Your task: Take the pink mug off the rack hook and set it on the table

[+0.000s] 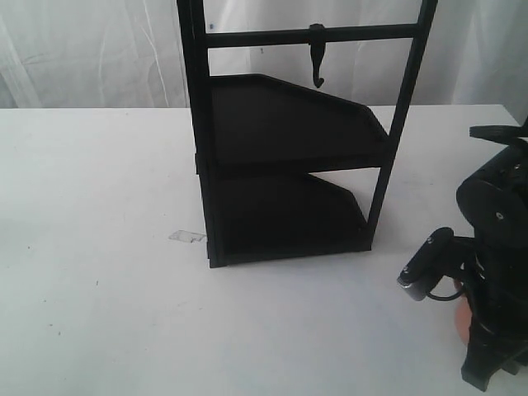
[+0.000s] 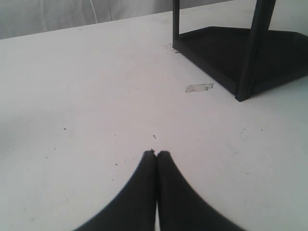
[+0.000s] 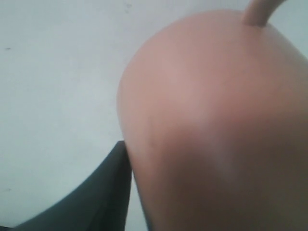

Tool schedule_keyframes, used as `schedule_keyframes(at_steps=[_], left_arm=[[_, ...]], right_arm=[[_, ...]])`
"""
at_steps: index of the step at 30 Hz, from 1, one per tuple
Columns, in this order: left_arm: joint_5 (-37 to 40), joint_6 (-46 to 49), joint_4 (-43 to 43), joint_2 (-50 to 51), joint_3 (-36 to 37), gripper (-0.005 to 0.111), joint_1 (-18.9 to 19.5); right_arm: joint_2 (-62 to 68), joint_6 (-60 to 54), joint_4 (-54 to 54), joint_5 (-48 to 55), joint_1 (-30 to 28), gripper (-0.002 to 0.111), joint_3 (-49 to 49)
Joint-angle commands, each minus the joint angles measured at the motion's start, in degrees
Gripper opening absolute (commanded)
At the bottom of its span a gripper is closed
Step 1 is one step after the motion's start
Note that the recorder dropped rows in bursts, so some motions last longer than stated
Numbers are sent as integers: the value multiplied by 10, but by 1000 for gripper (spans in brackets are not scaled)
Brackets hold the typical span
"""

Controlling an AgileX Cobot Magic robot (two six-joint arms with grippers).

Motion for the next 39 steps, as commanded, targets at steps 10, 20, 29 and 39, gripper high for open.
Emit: schedule_keyframes(at_steps=[10,20,29,39], left_arm=[[-1,-4,-1,-3,3,0,2],[-1,-4,-1,-3,3,0,2],[-1,-4,-1,-3,3,0,2],[-1,-4,-1,-3,3,0,2]], right_arm=[[0,14,4,4,0,0,11],[0,16,2,-3,0,0,13],[0,17,5,-11,0,0,13],[0,17,8,-18,0,0,13]])
